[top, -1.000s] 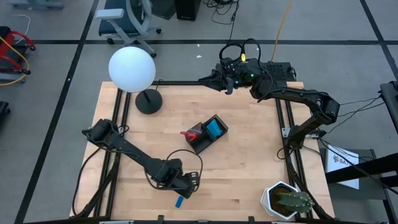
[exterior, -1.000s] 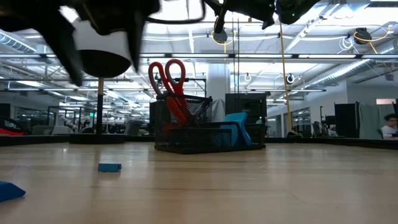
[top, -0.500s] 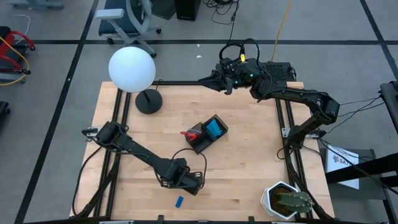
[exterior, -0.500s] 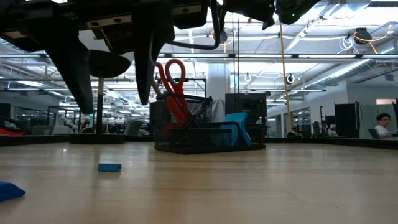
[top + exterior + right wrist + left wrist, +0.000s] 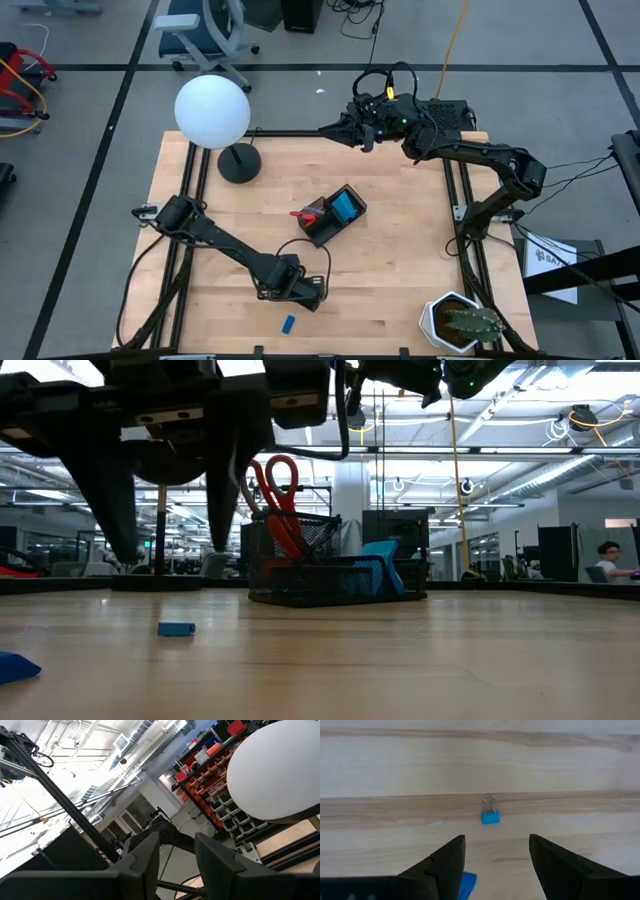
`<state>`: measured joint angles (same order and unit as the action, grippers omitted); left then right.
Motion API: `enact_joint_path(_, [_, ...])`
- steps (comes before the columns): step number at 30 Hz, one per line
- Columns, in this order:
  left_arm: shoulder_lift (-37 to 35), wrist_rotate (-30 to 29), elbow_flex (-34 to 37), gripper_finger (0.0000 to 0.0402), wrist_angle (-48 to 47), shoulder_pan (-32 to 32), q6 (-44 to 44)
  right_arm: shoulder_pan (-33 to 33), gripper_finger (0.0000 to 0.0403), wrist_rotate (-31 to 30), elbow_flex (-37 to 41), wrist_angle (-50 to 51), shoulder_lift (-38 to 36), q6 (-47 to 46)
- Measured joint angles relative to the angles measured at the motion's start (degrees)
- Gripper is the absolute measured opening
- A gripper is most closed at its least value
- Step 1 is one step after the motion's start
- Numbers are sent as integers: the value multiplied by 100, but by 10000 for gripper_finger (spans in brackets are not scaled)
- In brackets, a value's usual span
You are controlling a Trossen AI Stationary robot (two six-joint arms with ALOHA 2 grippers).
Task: Pick and place office supplies into organizer
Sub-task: Put the blue paper clip into the desk organizer
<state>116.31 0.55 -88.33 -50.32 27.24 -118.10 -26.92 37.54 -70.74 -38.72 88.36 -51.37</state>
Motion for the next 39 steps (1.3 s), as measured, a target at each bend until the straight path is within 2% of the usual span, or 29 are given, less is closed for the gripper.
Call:
enact_joint_path(20, [586,520,48,225,592,-98,100,1,116,-2,2,143,0,-1])
enact_joint_path(39, [624,280,48,225,401,-242,104,2,116,0,2,129,0,-1])
